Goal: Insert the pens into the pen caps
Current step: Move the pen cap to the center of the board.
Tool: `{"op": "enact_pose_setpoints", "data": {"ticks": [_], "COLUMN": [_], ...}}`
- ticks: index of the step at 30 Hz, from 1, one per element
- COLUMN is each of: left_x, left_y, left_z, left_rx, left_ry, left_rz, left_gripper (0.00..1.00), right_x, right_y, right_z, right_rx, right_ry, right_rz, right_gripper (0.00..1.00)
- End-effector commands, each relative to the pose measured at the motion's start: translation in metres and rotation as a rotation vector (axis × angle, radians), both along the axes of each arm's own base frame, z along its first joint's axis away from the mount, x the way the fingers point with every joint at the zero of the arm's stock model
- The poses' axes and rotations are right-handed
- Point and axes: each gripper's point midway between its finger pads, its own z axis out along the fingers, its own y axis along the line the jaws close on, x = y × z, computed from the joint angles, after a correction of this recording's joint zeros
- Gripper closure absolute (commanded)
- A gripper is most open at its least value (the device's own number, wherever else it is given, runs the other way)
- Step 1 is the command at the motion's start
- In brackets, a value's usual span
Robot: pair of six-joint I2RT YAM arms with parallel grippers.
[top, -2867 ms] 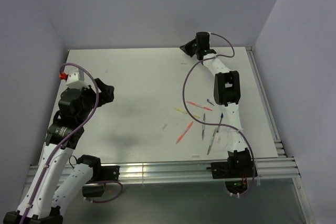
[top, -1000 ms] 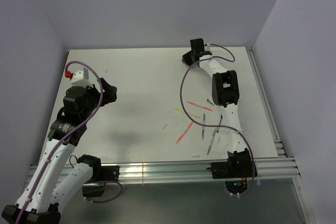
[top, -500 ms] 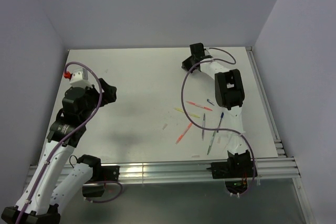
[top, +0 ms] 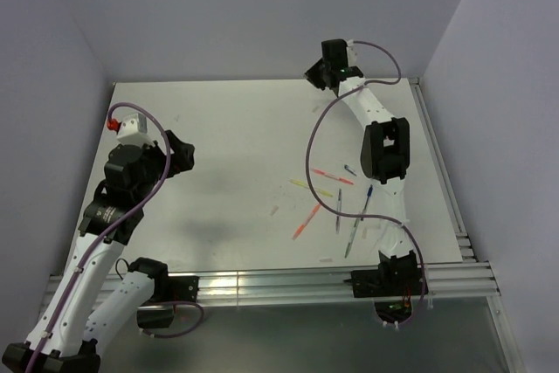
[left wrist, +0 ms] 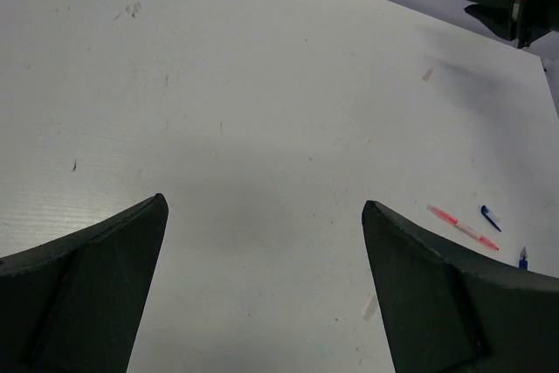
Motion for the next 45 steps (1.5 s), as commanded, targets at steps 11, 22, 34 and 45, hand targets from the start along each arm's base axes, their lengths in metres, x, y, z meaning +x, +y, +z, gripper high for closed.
{"op": "enact_pose_setpoints", "data": {"ticks": [11,22,34,45], "left_x": [0.005,0.007,0.007,0.007], "left_y": [-0.008,-0.007,-0.007,-0.008], "left_z": [0.004,0.001,0.001,0.001], "left_rx": [-0.002,0.005,0.006,0.005], "left_ry": [-0.017,-0.009,-0.008,-0.008], "left_rz": [-0.032,-0.027,-0.026,-0.027], "left_gripper": [0.01,0.01,0.01,0.01], "right_x": [0.046,0.054,0.044,0.038], "right_y": [-0.031,-0.009,-0.003,0.0], "right_z": [-0.026,-0.055,-0.079,-0.094], "right_rx": [-0.003,0.137,0.146,0.134], "right_ry": [-0.07,-0.052,0.02,0.066], "right_rz": [0.045,0.069,0.078,0.08], "right_gripper": [0.93,0.99,1.0,1.0]}}
